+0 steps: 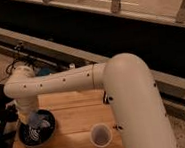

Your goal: Place the white sponge in the ceramic bowl

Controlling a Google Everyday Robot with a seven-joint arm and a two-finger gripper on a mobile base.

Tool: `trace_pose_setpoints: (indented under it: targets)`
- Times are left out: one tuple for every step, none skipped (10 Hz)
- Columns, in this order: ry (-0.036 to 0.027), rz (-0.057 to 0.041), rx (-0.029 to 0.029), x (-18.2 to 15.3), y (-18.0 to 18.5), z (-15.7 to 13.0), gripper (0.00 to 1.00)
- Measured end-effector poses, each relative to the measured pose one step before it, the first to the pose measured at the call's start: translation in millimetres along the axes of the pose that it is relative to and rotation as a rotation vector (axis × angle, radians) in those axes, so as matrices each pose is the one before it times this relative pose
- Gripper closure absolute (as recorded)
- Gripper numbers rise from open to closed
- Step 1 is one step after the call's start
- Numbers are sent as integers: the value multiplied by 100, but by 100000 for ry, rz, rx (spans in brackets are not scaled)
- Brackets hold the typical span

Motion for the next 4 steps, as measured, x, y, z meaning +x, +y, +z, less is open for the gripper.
trace_pose_setpoints:
  targets:
    - [298, -663, -1236, 266, 669, 301, 28]
    - [-218, -391, -691, -5, 419, 187, 21]
    - [-469, 191, 138, -17, 67, 31, 20]
    - [-370, 329, 254, 26, 5, -61, 20]
